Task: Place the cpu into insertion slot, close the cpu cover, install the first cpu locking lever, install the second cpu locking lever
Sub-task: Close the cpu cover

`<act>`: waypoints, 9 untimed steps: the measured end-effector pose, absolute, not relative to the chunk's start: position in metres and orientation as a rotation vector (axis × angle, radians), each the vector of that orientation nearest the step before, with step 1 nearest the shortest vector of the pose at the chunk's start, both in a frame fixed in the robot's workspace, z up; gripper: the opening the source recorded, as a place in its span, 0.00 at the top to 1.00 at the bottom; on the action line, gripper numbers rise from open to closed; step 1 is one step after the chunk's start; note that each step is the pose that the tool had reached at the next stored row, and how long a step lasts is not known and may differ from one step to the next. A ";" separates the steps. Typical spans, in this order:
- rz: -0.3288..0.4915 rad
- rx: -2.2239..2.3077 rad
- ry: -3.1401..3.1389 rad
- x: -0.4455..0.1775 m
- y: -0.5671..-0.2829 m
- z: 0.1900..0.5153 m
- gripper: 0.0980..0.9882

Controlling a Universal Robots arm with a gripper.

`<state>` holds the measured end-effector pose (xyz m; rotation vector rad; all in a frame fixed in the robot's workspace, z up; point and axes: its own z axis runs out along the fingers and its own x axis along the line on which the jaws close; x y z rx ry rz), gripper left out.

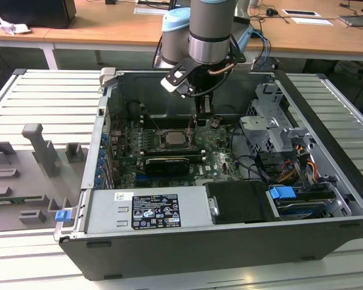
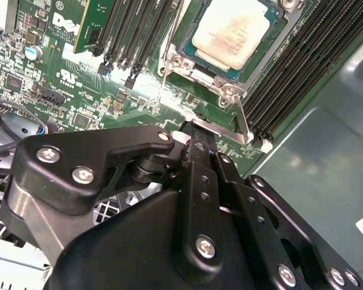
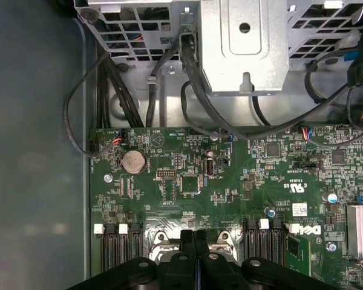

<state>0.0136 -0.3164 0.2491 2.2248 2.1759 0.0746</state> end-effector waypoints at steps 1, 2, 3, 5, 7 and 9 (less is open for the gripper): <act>0.075 2.225 2.176 0.013 -0.316 0.249 0.99; 0.075 2.225 2.176 0.012 -0.316 0.249 0.99; 0.075 2.225 2.176 0.012 -0.316 0.249 0.99; 0.075 2.225 2.176 0.011 -0.316 0.249 0.99; 0.075 2.225 2.176 0.010 -0.316 0.249 0.99; 0.074 2.225 2.176 0.009 -0.316 0.249 0.99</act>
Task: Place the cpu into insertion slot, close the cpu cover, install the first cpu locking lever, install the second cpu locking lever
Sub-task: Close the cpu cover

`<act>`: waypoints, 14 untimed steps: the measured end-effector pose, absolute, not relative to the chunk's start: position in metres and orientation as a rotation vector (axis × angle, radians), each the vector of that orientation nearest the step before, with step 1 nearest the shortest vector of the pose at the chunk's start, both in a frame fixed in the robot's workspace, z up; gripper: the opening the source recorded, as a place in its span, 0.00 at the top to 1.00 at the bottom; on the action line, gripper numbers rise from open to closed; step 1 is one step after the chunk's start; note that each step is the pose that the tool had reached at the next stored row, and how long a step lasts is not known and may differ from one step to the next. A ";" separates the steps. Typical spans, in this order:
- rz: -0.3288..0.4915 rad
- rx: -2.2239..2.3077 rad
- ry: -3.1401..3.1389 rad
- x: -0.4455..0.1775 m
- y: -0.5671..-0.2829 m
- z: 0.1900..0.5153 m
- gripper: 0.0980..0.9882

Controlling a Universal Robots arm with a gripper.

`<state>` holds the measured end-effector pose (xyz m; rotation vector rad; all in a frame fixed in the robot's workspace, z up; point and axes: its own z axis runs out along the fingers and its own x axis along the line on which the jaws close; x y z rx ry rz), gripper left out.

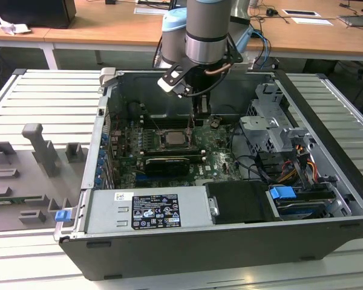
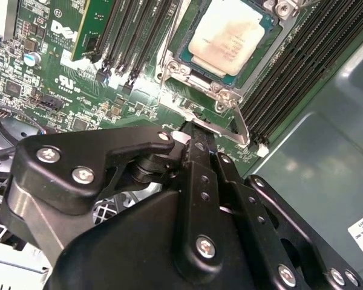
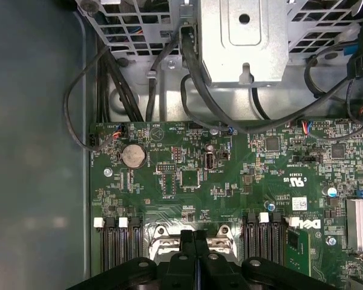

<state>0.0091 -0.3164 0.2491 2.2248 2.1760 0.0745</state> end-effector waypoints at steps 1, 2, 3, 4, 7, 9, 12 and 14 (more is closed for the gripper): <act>0.075 2.225 2.176 0.009 -0.316 0.249 0.99; 0.074 2.225 2.176 0.008 -0.316 0.249 0.99; 0.075 2.225 2.176 0.008 -0.316 0.249 0.99; 0.075 2.225 2.176 0.007 -0.316 0.249 0.99; 0.075 2.225 2.176 0.006 -0.316 0.249 0.99; 0.075 2.225 2.176 0.005 -0.316 0.249 0.99; 0.075 2.225 2.176 0.004 -0.316 0.249 0.99; 0.075 2.225 2.176 0.004 -0.316 0.249 0.99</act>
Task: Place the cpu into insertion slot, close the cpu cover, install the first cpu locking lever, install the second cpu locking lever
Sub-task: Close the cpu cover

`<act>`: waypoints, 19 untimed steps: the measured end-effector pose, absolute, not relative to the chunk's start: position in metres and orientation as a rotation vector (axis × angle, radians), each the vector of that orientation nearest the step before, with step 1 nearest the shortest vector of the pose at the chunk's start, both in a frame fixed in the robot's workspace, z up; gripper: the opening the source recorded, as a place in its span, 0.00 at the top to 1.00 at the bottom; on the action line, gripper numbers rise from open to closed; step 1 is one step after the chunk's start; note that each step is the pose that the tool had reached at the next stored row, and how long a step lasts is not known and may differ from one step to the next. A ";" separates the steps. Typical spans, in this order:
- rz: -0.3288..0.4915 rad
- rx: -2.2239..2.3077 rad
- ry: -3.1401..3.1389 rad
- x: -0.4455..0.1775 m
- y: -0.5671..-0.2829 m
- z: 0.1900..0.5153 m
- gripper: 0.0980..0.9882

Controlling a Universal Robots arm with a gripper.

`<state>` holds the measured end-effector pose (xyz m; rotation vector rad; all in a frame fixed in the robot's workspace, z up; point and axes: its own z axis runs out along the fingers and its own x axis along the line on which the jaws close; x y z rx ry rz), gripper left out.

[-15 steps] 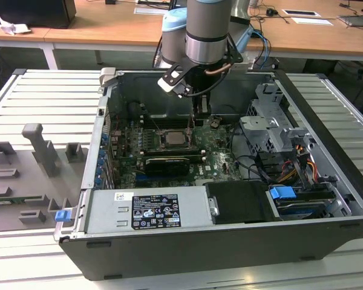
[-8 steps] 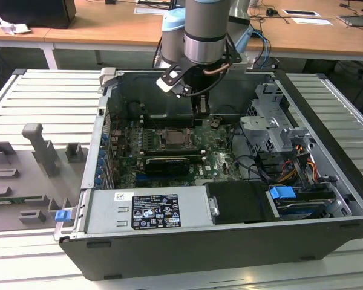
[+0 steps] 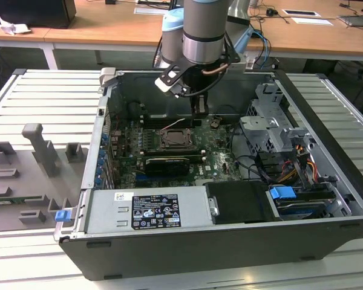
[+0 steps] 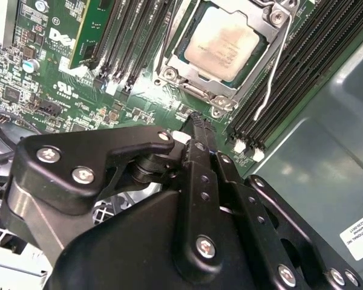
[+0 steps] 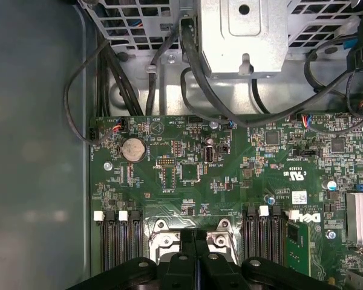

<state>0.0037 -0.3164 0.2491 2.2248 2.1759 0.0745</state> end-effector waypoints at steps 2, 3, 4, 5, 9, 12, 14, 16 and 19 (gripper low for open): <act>0.075 2.225 2.176 0.003 -0.316 0.249 0.99; 0.075 2.225 2.176 0.002 -0.316 0.249 0.99; 0.075 2.225 2.176 0.002 -0.316 0.249 0.99; 0.075 2.225 2.176 0.001 -0.316 0.249 0.99; 0.075 2.225 2.176 0.000 -0.316 0.249 0.99; 0.074 2.225 2.176 -0.001 -0.316 0.249 0.99; 0.075 2.225 2.176 -0.002 -0.316 0.249 0.99; 0.075 2.225 2.176 -0.002 -0.316 0.249 0.99; 0.075 2.225 2.176 -0.003 -0.316 0.249 0.99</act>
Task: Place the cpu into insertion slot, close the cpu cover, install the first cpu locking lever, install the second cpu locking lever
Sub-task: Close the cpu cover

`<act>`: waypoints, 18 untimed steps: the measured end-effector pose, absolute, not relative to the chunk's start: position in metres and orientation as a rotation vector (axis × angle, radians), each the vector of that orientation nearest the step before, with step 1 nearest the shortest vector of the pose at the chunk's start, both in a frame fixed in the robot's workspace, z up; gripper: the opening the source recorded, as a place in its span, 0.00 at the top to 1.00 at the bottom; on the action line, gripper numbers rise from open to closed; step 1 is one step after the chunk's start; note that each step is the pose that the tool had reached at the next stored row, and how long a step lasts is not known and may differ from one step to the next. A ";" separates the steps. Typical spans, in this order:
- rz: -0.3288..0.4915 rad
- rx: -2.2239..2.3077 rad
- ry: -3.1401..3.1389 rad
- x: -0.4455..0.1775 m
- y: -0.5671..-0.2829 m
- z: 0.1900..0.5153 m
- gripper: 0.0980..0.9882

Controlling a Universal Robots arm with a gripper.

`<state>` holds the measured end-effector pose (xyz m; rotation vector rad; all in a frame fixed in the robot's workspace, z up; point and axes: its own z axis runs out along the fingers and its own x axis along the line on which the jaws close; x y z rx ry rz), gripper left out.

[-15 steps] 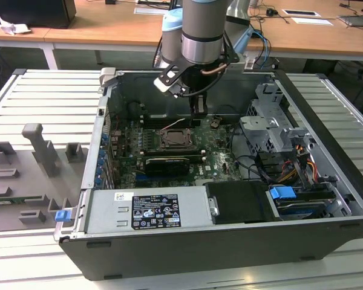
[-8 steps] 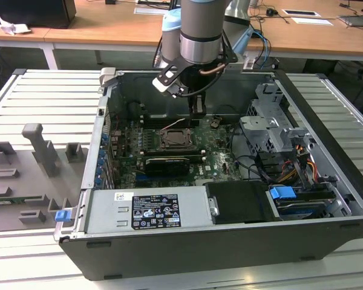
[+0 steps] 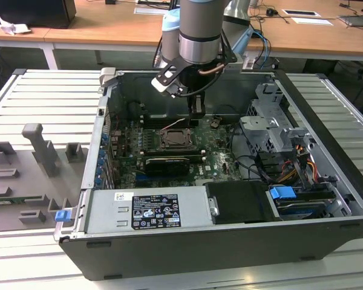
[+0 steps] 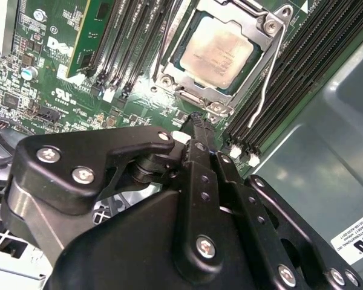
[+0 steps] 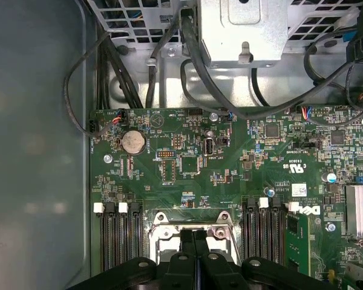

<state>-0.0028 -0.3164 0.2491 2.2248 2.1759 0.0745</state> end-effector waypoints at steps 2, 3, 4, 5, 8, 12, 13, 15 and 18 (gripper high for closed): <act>0.075 2.225 2.176 -0.004 -0.316 0.249 0.99; 0.075 2.225 2.176 -0.005 -0.316 0.249 0.99; 0.075 2.225 2.176 -0.007 -0.316 0.249 0.99; 0.075 2.225 2.176 -0.009 -0.316 0.249 0.99; 0.075 2.225 2.176 -0.015 -0.316 0.249 0.99; 0.075 2.225 2.176 -0.021 -0.316 0.249 0.99; 0.075 2.225 2.176 -0.023 -0.316 0.249 0.99; 0.075 2.225 2.176 -0.025 -0.316 0.249 0.99; 0.075 2.225 2.176 -0.027 -0.316 0.249 0.99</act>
